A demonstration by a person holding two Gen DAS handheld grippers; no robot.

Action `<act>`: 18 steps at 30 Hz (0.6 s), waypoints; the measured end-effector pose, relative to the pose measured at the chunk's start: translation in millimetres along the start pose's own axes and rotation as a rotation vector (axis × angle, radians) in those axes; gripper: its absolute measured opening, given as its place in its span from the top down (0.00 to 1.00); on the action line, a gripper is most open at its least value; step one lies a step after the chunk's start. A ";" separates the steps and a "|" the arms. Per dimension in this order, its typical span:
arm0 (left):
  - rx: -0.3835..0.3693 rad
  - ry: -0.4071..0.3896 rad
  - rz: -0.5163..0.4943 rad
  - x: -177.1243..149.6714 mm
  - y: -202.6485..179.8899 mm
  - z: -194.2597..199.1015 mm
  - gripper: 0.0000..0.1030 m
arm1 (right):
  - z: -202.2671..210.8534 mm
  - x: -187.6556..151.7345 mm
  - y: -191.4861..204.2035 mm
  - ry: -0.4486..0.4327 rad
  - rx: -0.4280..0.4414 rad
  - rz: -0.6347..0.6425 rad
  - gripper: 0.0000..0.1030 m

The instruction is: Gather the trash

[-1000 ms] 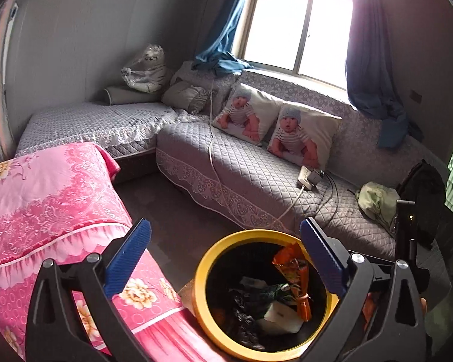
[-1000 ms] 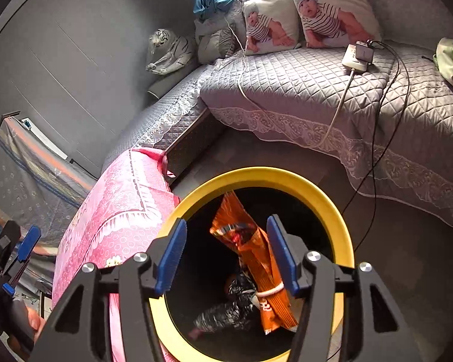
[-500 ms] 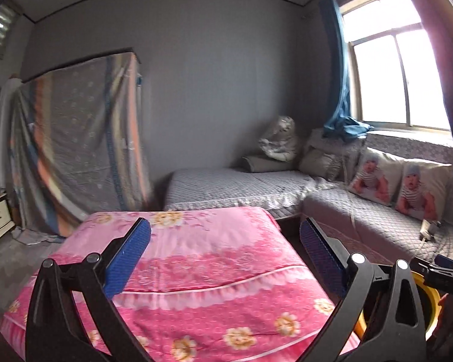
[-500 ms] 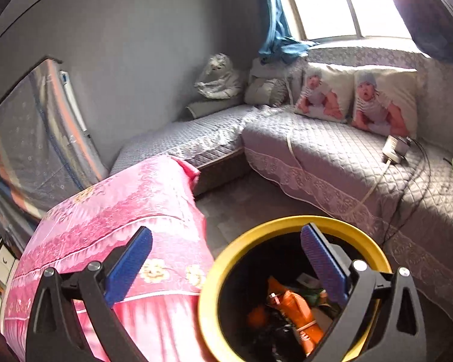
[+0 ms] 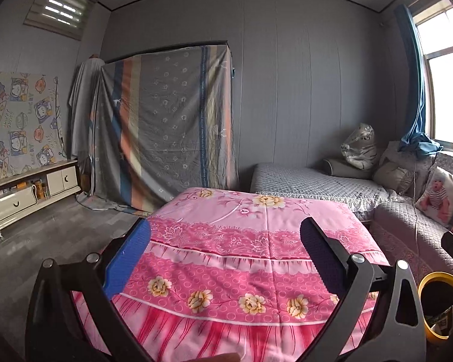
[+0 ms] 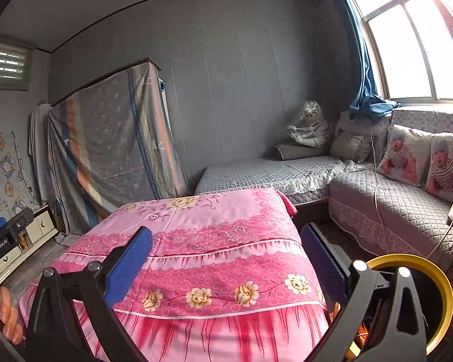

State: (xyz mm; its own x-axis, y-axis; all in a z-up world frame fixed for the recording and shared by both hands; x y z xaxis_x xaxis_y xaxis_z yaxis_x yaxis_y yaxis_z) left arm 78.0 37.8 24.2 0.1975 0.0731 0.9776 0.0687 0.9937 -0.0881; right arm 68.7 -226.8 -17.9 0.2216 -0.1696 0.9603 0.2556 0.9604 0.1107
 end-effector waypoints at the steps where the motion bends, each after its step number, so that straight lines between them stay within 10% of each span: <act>1: -0.002 -0.005 0.000 -1.8 -0.7 4.6 0.08 | 3.2 -0.7 2.1 -0.007 -0.009 0.007 0.07; 18: -0.068 -0.020 -0.007 -4.5 -32.9 34.0 0.08 | 16.0 -18.0 -0.8 0.016 -0.012 -0.016 0.07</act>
State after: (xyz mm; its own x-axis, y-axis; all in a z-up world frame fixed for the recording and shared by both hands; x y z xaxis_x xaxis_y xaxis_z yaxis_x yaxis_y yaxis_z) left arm 41.6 7.7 29.3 0.1771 0.0685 0.9818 0.1366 0.9862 -0.0934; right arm 49.5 -220.9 -31.2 0.2320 -0.1883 0.9543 0.2708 0.9548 0.1226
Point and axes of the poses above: each gripper's, at about its wrist camera, not at the fingertips, and z roughly against the way its jaws point, y to its left, x to its top, the point moved 5 cm from there along -z, roughly the way its jaws point, and after that the axes turned 12 degrees about -x, right-handed, at the moved point
